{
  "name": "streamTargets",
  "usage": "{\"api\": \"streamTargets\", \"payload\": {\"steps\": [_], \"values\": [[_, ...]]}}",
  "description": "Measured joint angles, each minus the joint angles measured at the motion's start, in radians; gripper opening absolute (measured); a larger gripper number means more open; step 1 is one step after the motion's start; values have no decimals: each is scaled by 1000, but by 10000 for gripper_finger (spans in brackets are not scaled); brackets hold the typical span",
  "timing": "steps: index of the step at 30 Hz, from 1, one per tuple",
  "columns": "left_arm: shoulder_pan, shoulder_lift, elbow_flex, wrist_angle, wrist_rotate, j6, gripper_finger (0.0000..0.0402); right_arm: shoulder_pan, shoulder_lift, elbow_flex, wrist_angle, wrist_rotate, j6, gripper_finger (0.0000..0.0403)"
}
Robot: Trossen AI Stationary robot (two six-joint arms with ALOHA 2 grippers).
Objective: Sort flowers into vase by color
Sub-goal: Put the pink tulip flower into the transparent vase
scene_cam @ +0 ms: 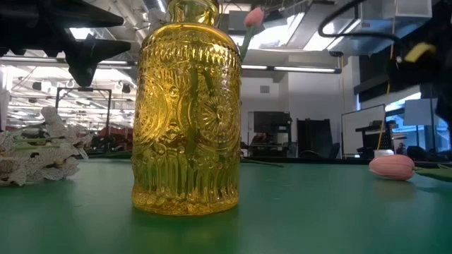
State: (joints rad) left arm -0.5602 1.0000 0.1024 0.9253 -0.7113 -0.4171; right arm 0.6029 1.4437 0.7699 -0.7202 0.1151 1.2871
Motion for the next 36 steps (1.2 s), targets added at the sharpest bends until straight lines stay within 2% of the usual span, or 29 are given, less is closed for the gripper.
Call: {"api": "streamTargets", "payload": {"steps": [5, 14, 18, 24, 29, 31, 36], "values": [[0, 0, 0, 1, 0, -1, 189, 0, 0, -73, 92, -20, 16, 295], [0, 0, 0, 2, 0, -18, 189, 0, -3, -107, 114, 8, 43, 284], [1, 0, 0, 2, 0, -19, 189, 0, -3, -109, 112, 14, 41, 235], [0, 0, 0, 2, 0, -19, 189, -1, -2, -111, 103, 26, 34, 121], [1, 0, 0, 2, 0, -19, 189, -1, -1, -113, 162, 61, 6, 22], [1, 0, 0, 4, 0, -19, 189, -1, -5, -107, 223, 105, -17, 10], [0, 0, 0, 5, 0, -19, 189, -4, -19, -30, 249, 229, -108, 28]]}}
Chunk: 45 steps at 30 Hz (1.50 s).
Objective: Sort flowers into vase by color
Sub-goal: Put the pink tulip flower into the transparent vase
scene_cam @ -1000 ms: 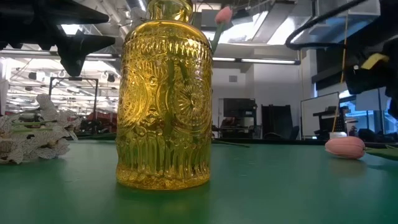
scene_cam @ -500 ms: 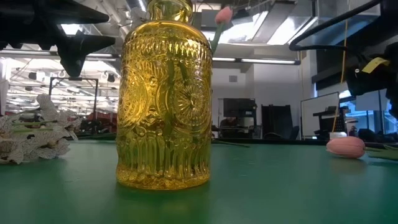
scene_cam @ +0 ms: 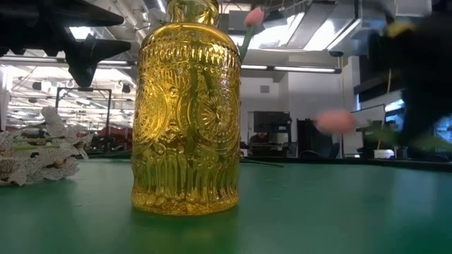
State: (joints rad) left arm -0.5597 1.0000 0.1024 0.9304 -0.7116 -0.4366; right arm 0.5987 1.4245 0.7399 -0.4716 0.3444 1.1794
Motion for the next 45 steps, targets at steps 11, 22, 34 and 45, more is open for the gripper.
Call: {"api": "streamTargets", "payload": {"steps": [11, 22, 34, 45], "values": [[0, 0, 0, 6, 0, -1, 189, -90, -63, 254, 160, 387, -529, 15], [-2, 0, 0, 5, 0, -5, 189, -249, -64, 397, 633, 271, -1168, 6], [-2, 0, 0, 5, 0, -2, 189, -399, -64, 399, 954, 0, -1381, 3], [-2, 0, 0, 5, 0, -1, 189, -552, -10, 334, 1108, -164, -1344, 3]]}}
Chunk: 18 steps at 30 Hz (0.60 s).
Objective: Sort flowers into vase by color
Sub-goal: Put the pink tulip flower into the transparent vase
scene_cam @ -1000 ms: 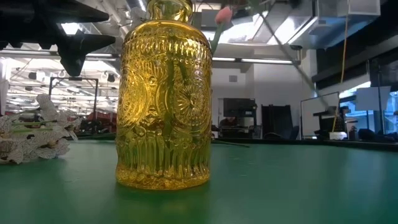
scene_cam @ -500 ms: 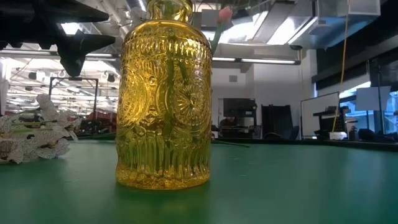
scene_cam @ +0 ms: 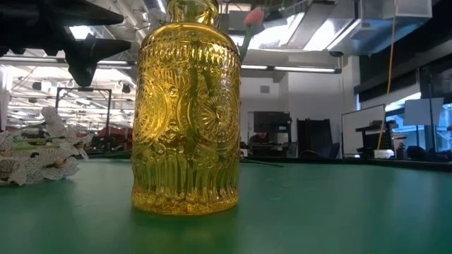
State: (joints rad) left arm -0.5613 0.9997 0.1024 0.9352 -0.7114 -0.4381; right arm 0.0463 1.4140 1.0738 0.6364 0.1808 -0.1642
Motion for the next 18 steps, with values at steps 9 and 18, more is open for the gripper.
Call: {"api": "streamTargets", "payload": {"steps": [9, 18], "values": [[0, 0, 0, -4, 0, 1, 189, -83, 9, -115, 73, -35, 67, 2], [0, 0, 0, -4, 0, 1, 189, -86, 9, -182, 69, -39, 126, 16]]}}
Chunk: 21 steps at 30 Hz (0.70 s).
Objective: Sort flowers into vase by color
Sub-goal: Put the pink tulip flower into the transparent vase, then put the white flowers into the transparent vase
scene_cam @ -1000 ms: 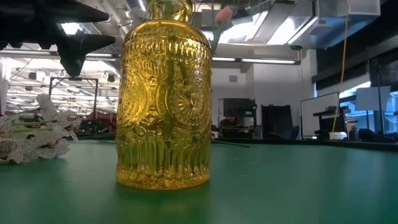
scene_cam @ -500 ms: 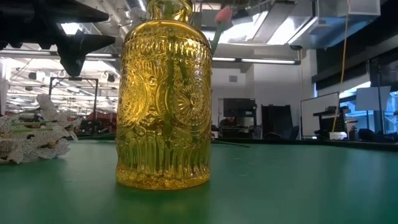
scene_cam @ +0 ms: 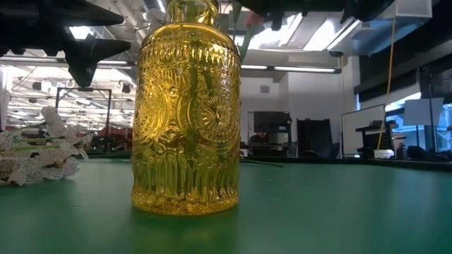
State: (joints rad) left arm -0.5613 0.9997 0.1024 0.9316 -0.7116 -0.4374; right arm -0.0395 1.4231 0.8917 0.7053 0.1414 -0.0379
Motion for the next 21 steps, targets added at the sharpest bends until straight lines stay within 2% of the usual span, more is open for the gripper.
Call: {"api": "streamTargets", "payload": {"steps": [6, 9, 12, 21], "values": [[0, 0, 0, 0, 0, 0, 189, 0, 0, -18, -42, -6, 42, 30], [0, 0, 0, 0, 0, 0, 189, 0, 0, -18, -53, -35, 51, 50], [0, 0, 0, 0, 0, 0, 189, 0, 0, -18, -56, -56, 68, 88], [-2, -1, 0, 2, 0, 0, 189, 0, 0, -15, -66, -56, 92, 238]]}}
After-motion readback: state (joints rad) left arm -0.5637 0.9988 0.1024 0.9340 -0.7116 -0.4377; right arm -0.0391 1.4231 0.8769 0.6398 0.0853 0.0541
